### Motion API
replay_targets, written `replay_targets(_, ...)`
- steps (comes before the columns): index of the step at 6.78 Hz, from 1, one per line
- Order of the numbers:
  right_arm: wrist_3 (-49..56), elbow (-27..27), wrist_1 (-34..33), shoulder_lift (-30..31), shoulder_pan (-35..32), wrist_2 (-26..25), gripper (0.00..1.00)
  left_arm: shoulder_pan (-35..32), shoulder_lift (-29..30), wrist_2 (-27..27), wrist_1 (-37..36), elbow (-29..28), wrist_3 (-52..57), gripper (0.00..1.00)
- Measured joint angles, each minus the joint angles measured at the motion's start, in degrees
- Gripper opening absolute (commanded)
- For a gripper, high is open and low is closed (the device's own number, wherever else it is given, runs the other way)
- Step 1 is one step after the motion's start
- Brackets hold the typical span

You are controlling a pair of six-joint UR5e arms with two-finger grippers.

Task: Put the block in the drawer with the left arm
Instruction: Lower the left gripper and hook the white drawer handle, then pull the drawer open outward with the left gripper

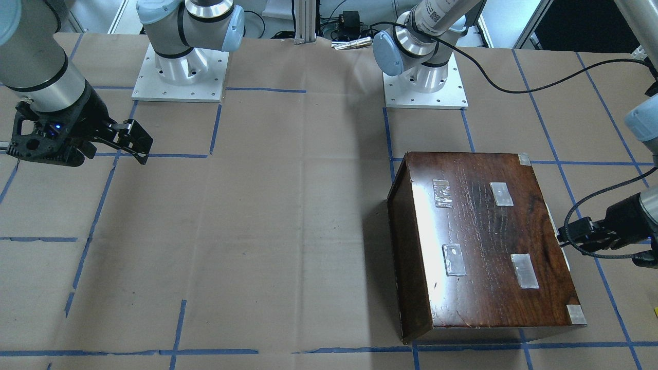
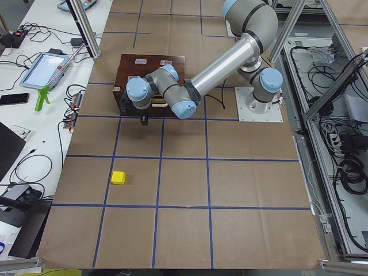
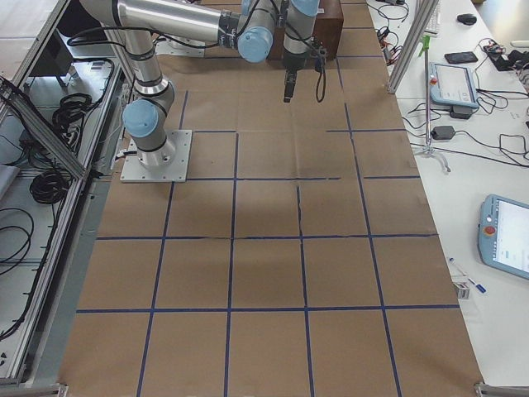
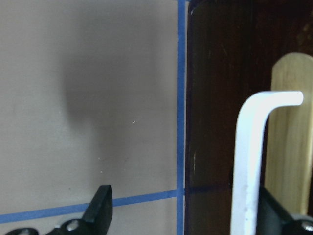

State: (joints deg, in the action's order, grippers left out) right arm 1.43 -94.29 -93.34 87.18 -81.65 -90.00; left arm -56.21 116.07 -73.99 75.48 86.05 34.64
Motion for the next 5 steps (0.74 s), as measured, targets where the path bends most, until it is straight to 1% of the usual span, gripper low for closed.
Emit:
replay_targets(1,0.0,0.0,0.0,0.0,0.0,0.0,1.00,0.2,0.3,-0.7,-1.1,-0.1,0.1,0.98)
replay_targets(3,0.1,0.0,0.0,0.0,0.0,0.0,1.00,1.1,0.5,-4.1,-3.1,-0.3,0.3,0.98)
replay_targets(5,0.1,0.0,0.0,0.0,0.0,0.0,1.00,4.0,0.6,-4.9,-3.7,-0.4,1.9,0.98)
